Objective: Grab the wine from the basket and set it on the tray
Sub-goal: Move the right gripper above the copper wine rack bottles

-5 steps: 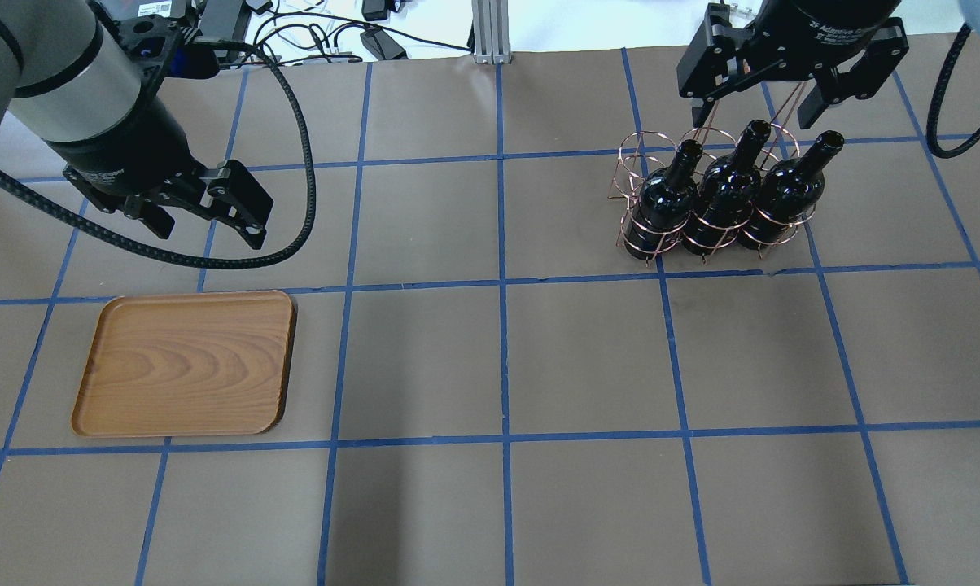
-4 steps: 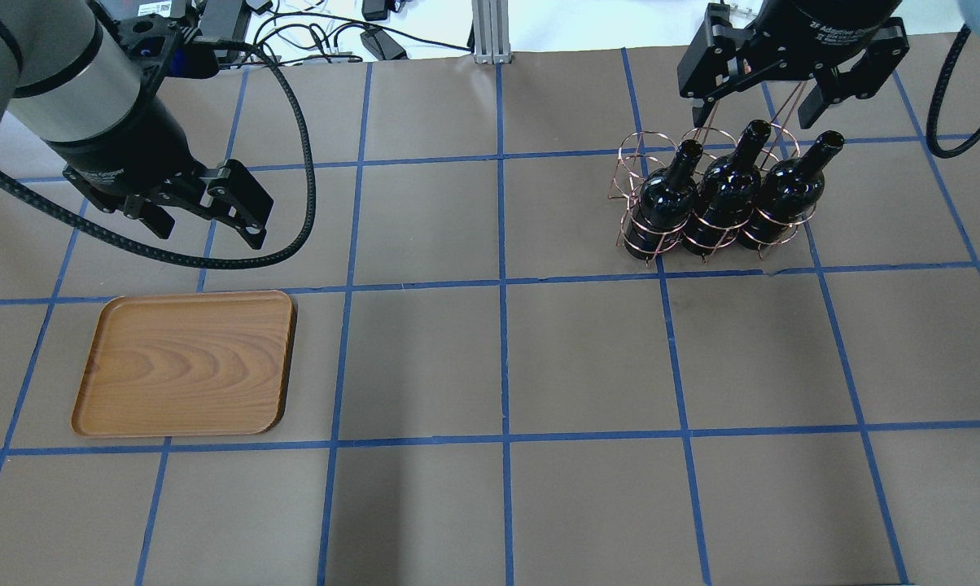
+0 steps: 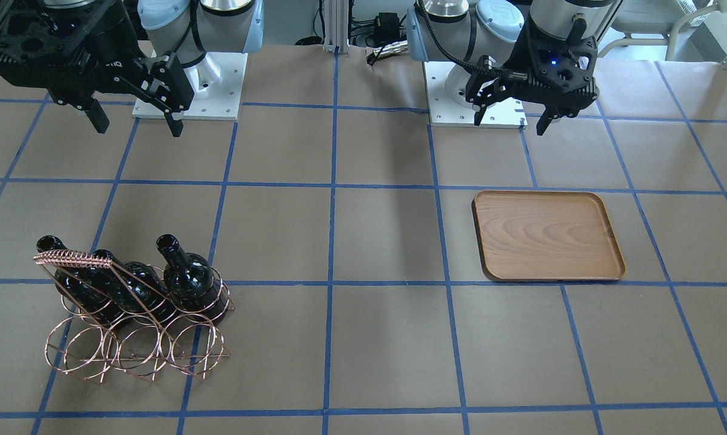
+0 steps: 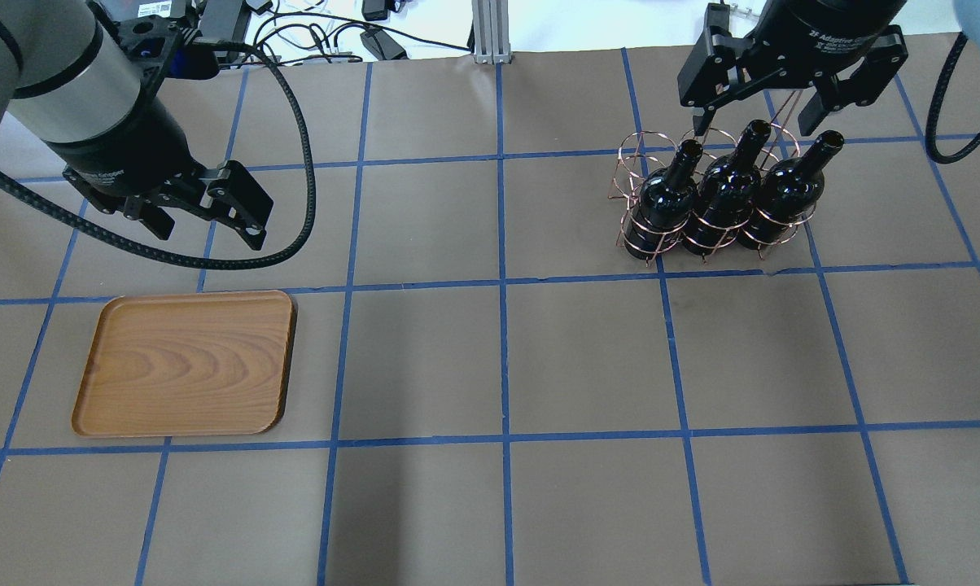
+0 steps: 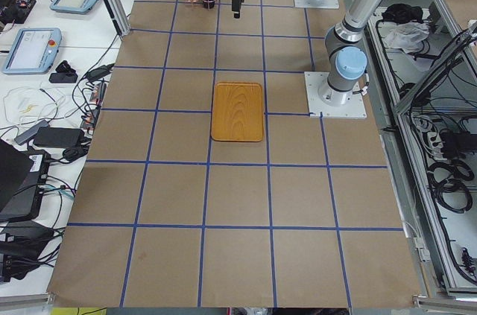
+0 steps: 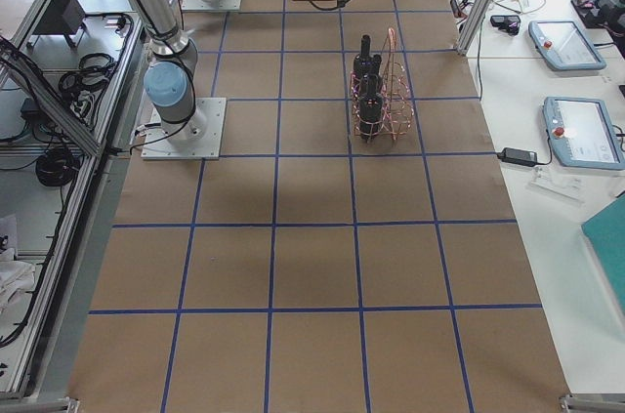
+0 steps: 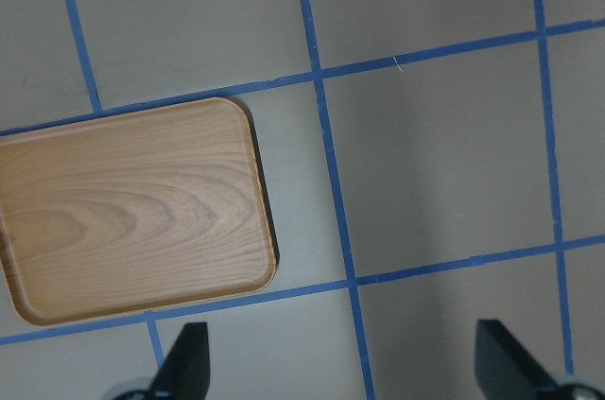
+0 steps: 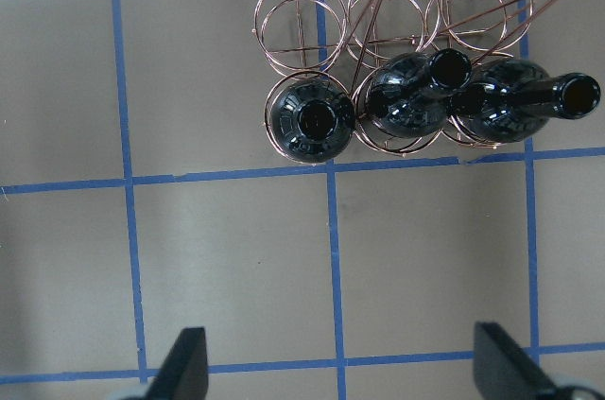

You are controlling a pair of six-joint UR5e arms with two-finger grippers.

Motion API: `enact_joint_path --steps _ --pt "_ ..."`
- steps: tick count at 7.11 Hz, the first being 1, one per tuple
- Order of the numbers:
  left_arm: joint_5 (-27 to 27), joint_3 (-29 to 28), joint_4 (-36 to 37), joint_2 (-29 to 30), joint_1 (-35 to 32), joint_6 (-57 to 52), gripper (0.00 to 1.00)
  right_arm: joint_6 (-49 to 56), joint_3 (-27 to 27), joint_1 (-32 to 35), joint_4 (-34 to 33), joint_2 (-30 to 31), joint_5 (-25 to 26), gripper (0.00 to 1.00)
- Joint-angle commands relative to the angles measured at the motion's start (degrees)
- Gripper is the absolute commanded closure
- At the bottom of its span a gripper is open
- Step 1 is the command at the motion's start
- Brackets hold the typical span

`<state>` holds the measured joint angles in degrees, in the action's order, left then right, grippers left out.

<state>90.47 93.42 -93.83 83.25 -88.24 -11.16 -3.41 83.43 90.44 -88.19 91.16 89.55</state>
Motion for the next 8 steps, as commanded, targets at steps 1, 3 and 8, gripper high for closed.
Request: enact_joint_path --steps 1,3,8 --pt "-0.03 0.19 -0.12 -0.01 0.00 0.00 0.00 4.16 -0.11 -0.71 0.13 -0.72 3.84 0.00" --pt "0.06 0.80 -0.04 -0.01 0.00 0.09 0.00 7.16 0.06 -6.12 -0.31 -4.83 2.75 0.00" --pt "-0.11 0.80 0.05 -0.02 0.00 0.00 0.00 9.47 0.93 -7.83 -10.14 -14.68 1.33 0.05"
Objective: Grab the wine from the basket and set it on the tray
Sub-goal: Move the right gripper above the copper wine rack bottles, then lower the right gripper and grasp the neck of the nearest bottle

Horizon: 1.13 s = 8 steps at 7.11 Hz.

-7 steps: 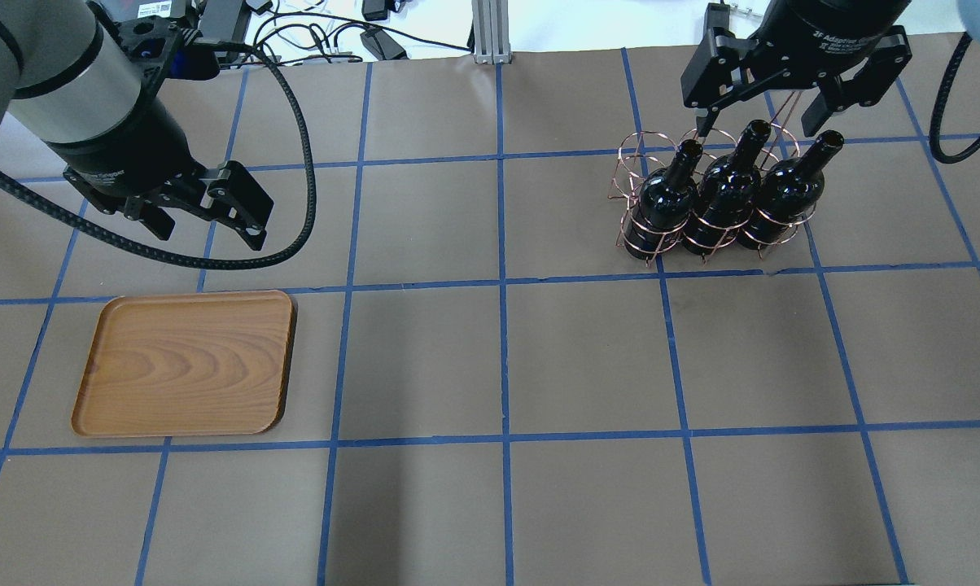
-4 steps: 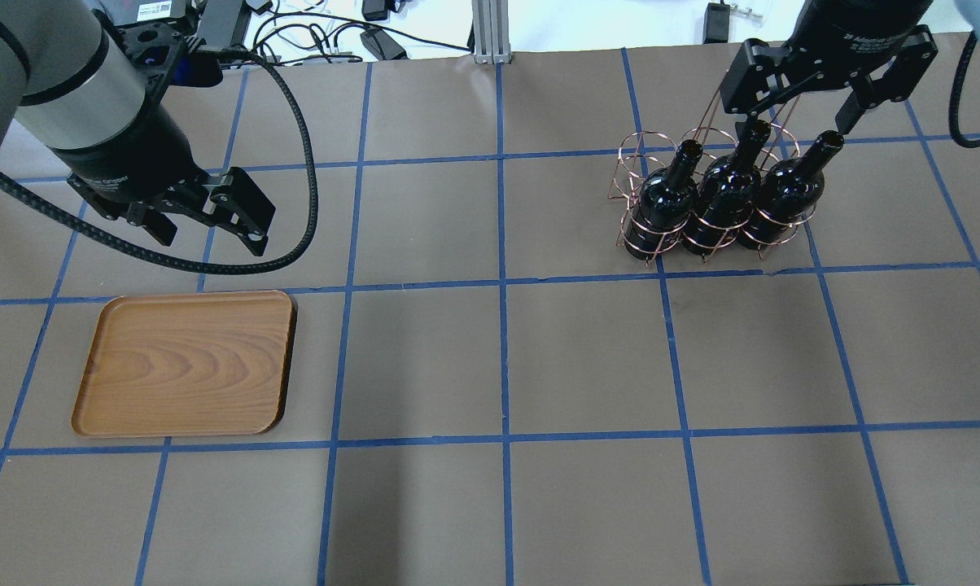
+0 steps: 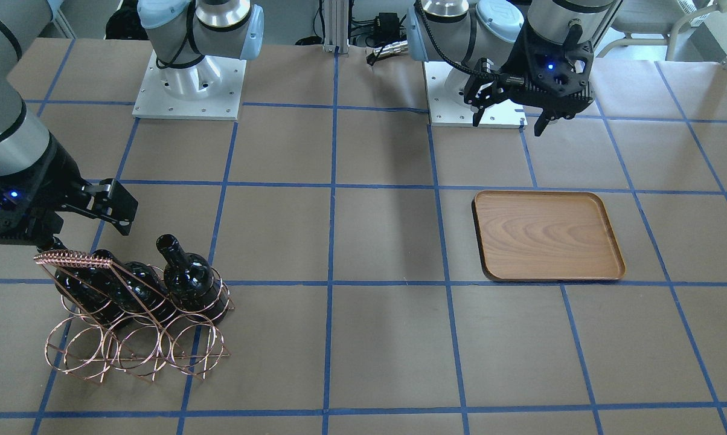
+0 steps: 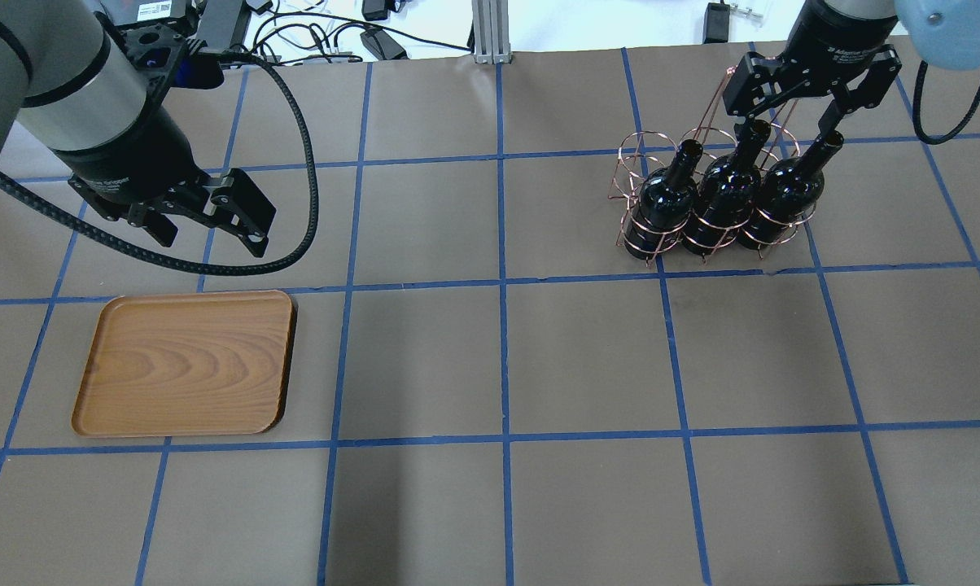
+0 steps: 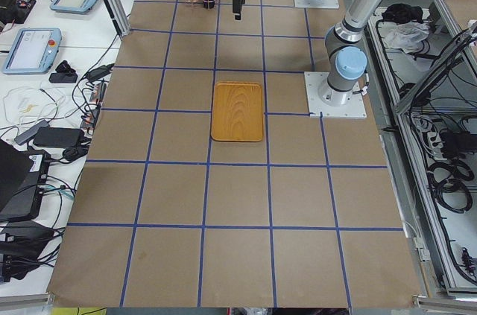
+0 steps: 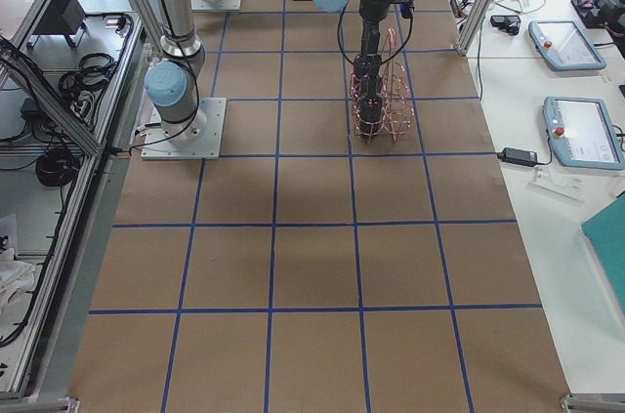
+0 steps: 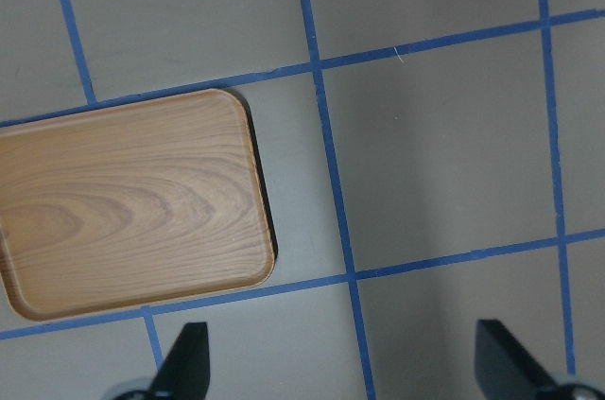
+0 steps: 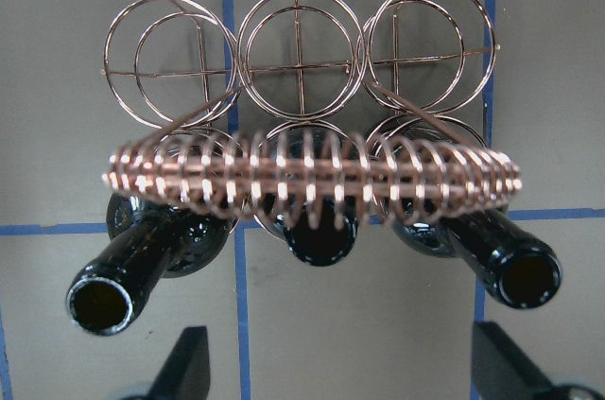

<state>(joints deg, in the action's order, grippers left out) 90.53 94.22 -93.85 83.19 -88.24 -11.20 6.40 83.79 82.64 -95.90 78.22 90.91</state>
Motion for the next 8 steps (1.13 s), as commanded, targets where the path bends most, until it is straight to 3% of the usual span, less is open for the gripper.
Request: enact_joint_path --steps 1,5,8 --pt "0.17 0.00 -0.02 -0.05 0.00 -0.14 0.00 -0.42 1.72 0.06 -4.80 -2.36 -0.03 0.07" --pt "1.58 0.09 -0.02 0.13 0.00 -0.31 0.00 -0.86 1.99 0.15 -7.19 -4.21 -1.25 0.38" --pt "1.32 0.79 0.51 0.13 0.09 -0.31 0.00 -0.95 1.99 0.15 -6.93 -4.13 -1.26 0.79"
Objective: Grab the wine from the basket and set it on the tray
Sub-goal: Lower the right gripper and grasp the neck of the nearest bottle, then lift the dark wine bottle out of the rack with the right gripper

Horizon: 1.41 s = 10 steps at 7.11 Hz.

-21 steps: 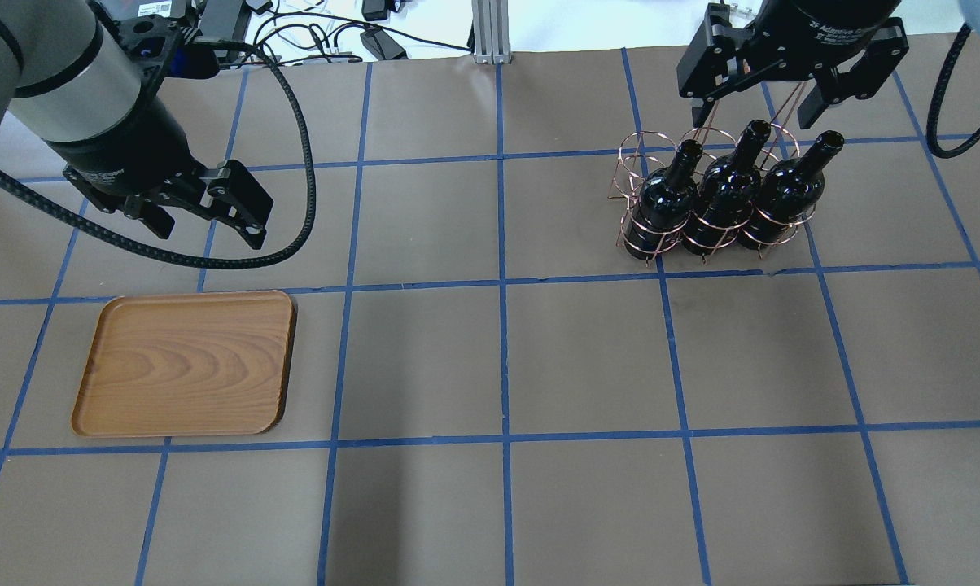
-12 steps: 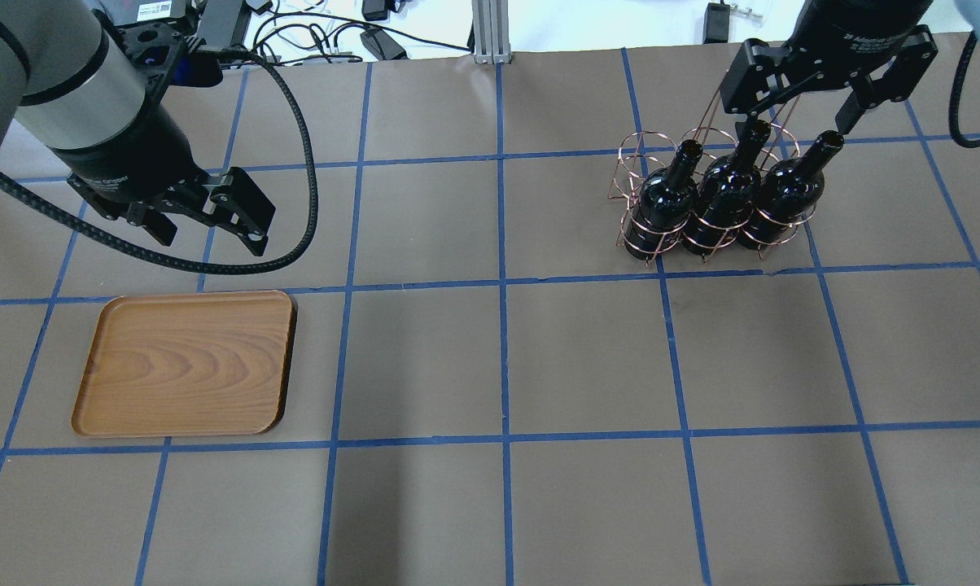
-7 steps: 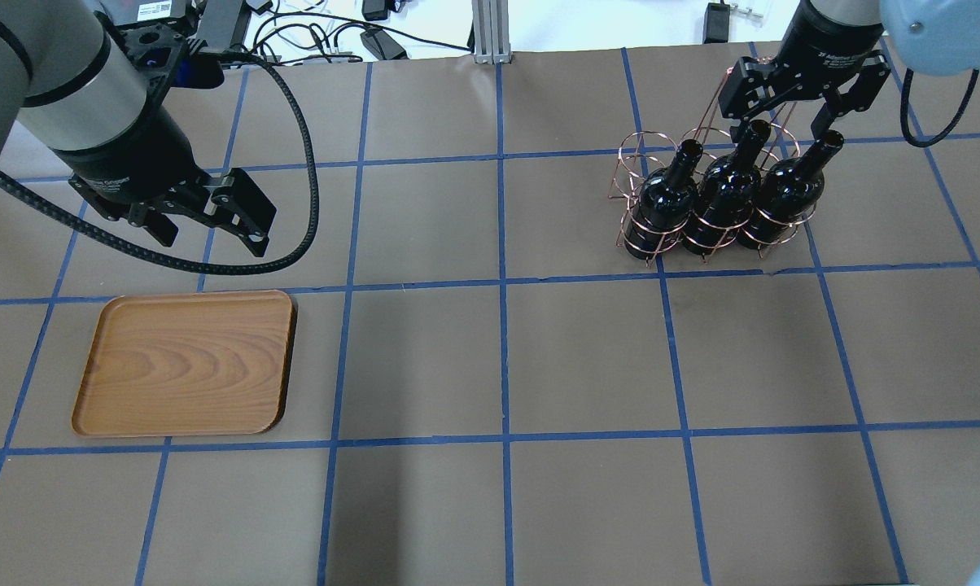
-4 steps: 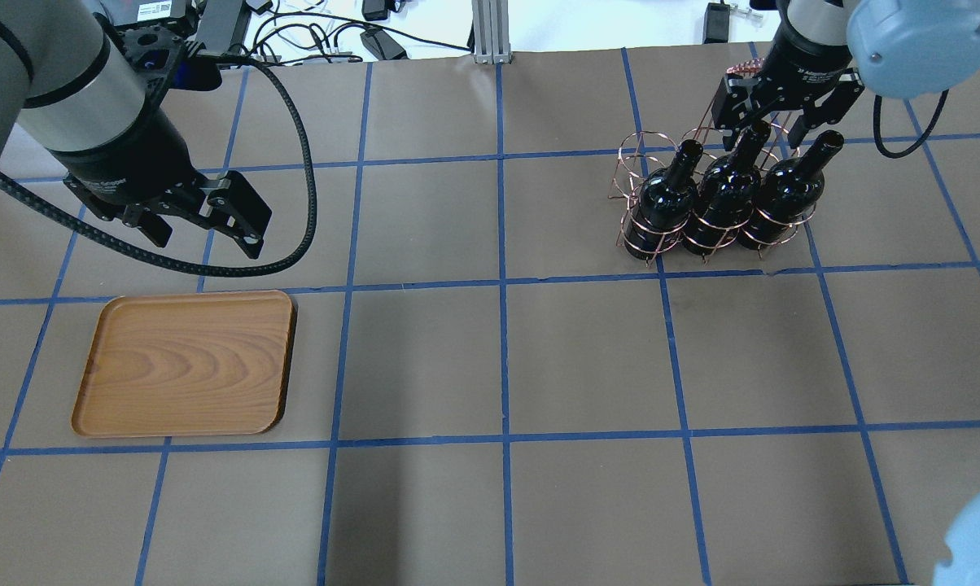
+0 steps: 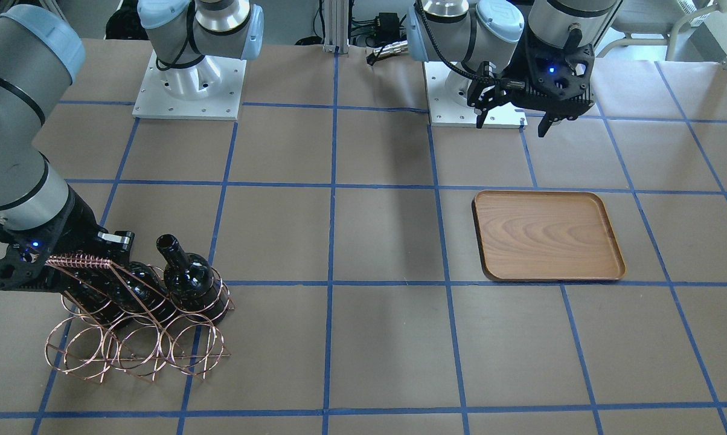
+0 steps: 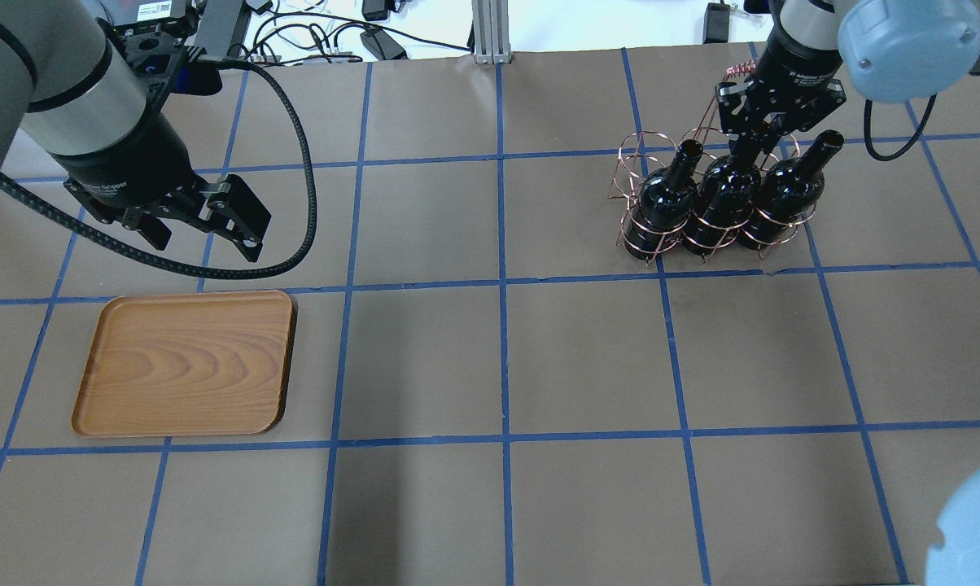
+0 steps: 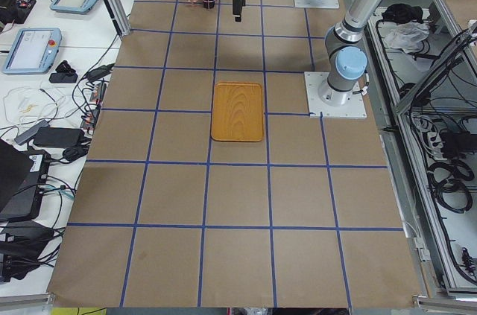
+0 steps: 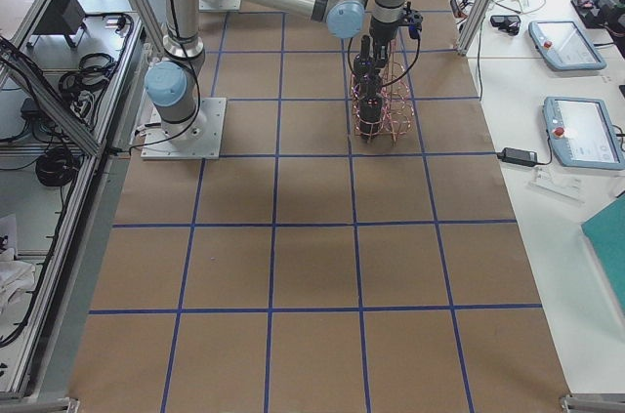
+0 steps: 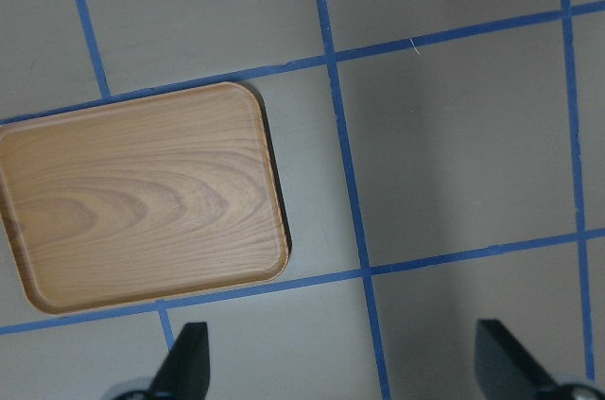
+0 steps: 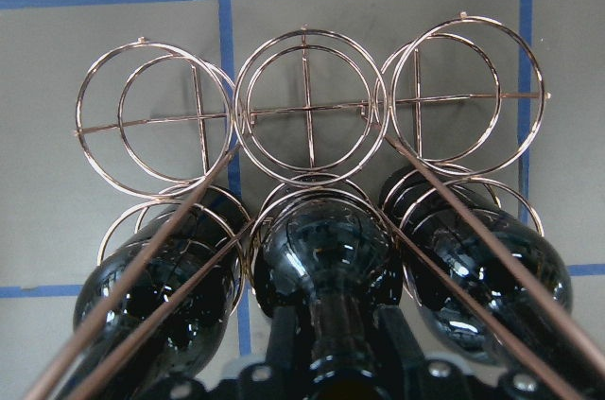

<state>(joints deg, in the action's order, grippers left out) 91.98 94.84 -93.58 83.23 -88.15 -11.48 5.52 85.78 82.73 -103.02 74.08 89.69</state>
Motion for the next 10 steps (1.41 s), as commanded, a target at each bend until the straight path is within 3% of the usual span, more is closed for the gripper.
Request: enact_joint_path --steps 1,3,6,7,8,10 --pt "0.04 0.34 0.16 0.00 -0.09 0.05 0.00 -0.33 0.00 0.06 0.11 0.01 -0.04 0.85" --pt "0.04 0.34 0.15 -0.08 0.00 0.05 0.00 -0.51 -2.18 0.41 0.89 0.97 0.04 0.86" --pt "0.21 0.34 0.07 -0.09 0.09 -0.04 0.00 -0.51 -15.08 0.50 19.03 5.70 -0.40 0.86" --pt "0.04 0.34 0.07 -0.09 0.09 0.05 0.00 -0.51 -15.29 0.59 23.44 9.29 -0.31 0.87" --pt "0.04 0.26 0.15 -0.09 0.17 0.05 0.00 -4.17 -13.55 1.02 30.62 12.03 -0.39 0.97" --pt "0.04 -0.36 0.33 -0.09 0.79 -0.12 0.00 -9.89 -2.87 4.61 26.95 17.30 -0.48 1.00"
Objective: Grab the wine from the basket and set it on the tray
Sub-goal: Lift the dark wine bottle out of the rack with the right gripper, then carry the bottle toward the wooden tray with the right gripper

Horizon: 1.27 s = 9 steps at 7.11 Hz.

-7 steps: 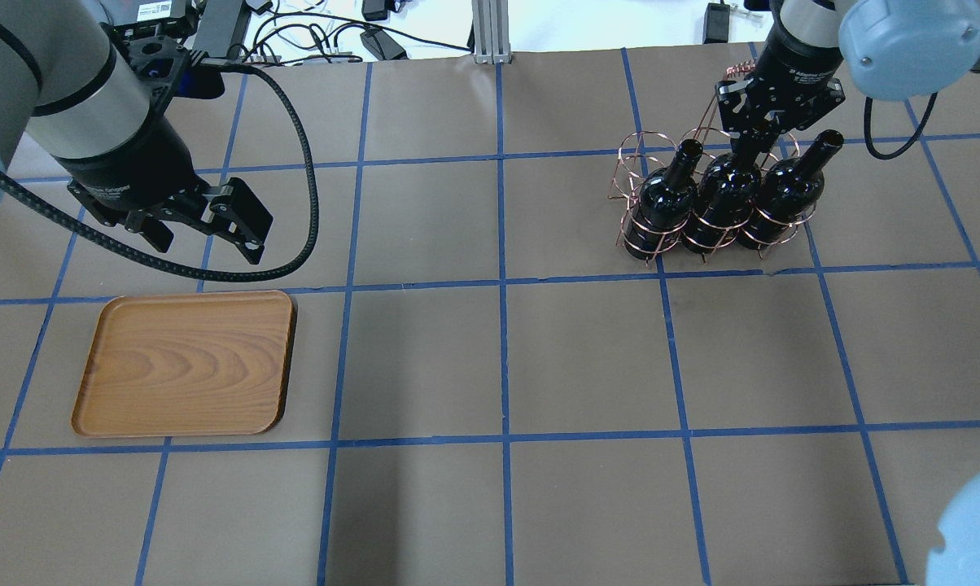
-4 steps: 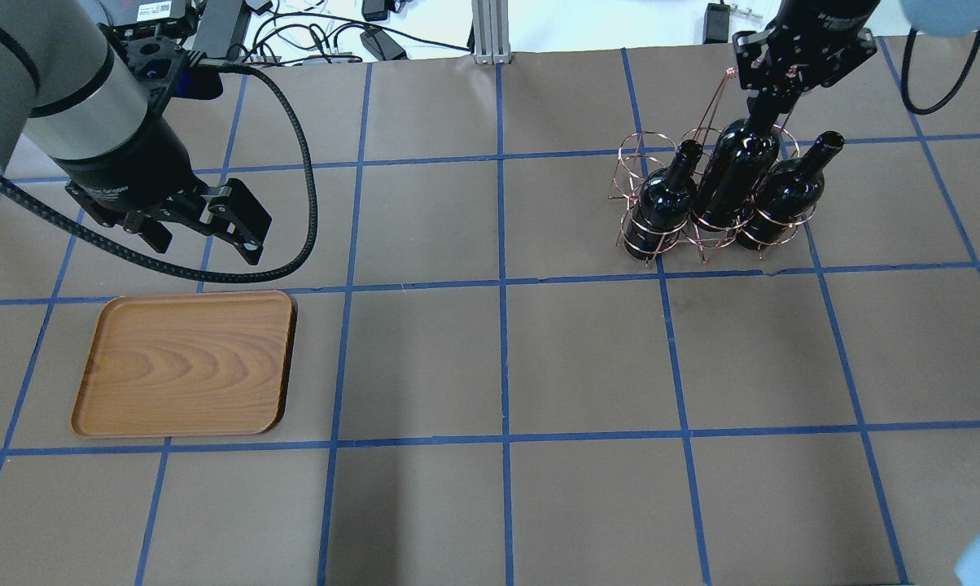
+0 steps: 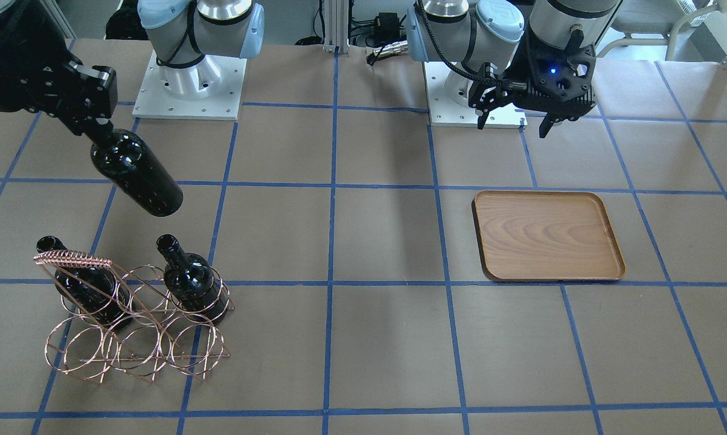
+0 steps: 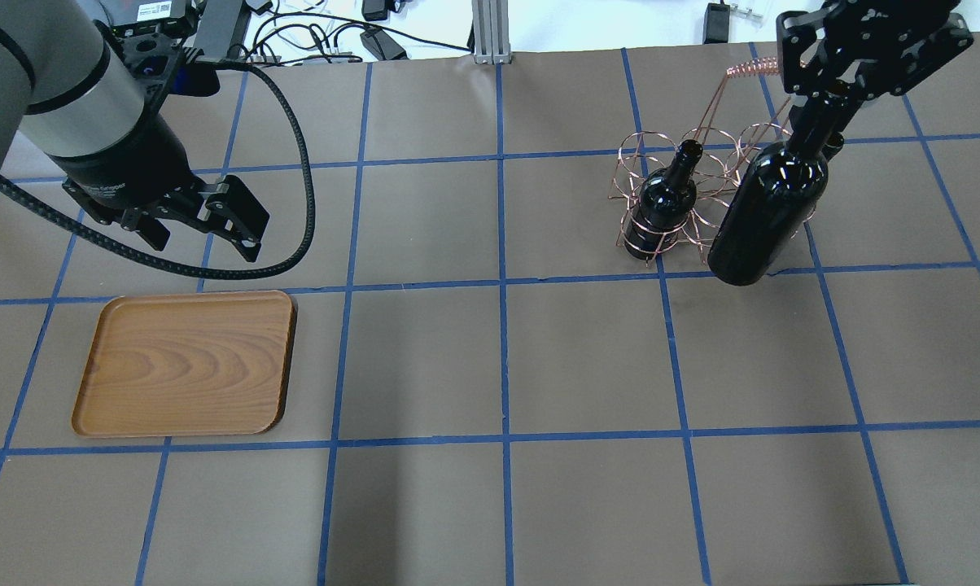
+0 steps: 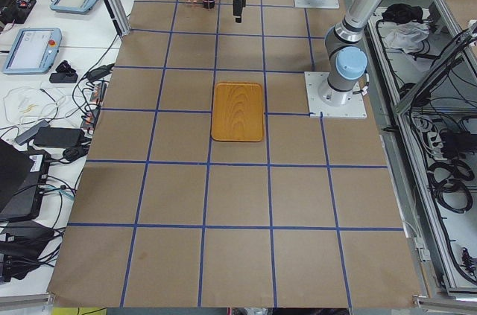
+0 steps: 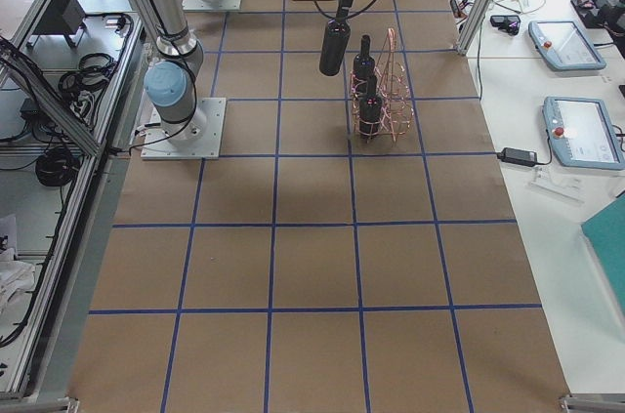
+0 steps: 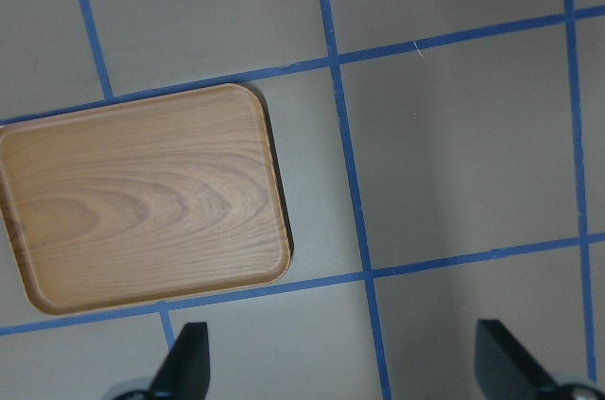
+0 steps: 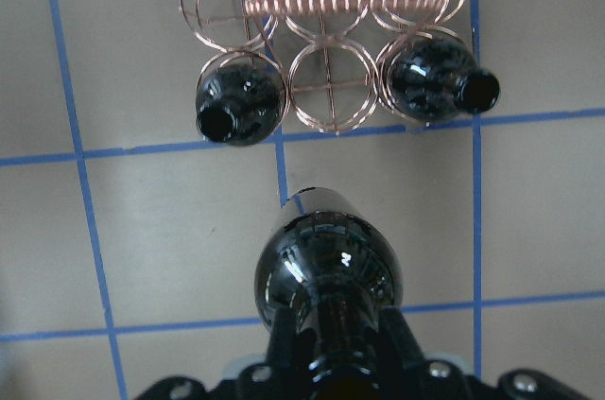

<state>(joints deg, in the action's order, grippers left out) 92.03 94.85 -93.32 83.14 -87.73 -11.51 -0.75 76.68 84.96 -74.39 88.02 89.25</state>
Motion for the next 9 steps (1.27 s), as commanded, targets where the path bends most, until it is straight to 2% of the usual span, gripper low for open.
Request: enact_joint_path --steps 1,2,3,4,6,7,9 --pt "-0.01 -0.72 0.42 -0.09 0.98 -0.96 0.00 -10.34 11.16 6.14 -5.99 5.30 -0.04 1.00" --pt "-0.01 -0.89 0.77 -0.18 3.16 -5.32 0.00 -19.98 13.13 12.44 -10.30 5.14 0.05 1.00" --pt "-0.01 -1.16 1.12 -0.35 5.62 -8.59 0.00 -28.08 13.32 19.21 -11.64 3.57 0.40 1.00" --pt "-0.01 -1.16 1.21 -0.44 7.21 -9.84 0.00 -33.56 13.32 24.23 -16.36 0.60 0.93 1.00" --pt "0.17 -0.98 0.69 0.00 10.81 -9.85 0.00 -43.86 12.01 29.45 -22.80 -3.81 0.67 1.00" --pt "0.08 -0.90 0.95 0.00 13.70 -9.94 0.00 -47.12 9.83 31.73 -23.86 -6.87 0.93 1.00" --pt "0.08 -0.28 0.95 0.00 17.05 -9.85 0.00 -57.56 -1.55 35.96 -23.96 -16.69 0.23 1.00"
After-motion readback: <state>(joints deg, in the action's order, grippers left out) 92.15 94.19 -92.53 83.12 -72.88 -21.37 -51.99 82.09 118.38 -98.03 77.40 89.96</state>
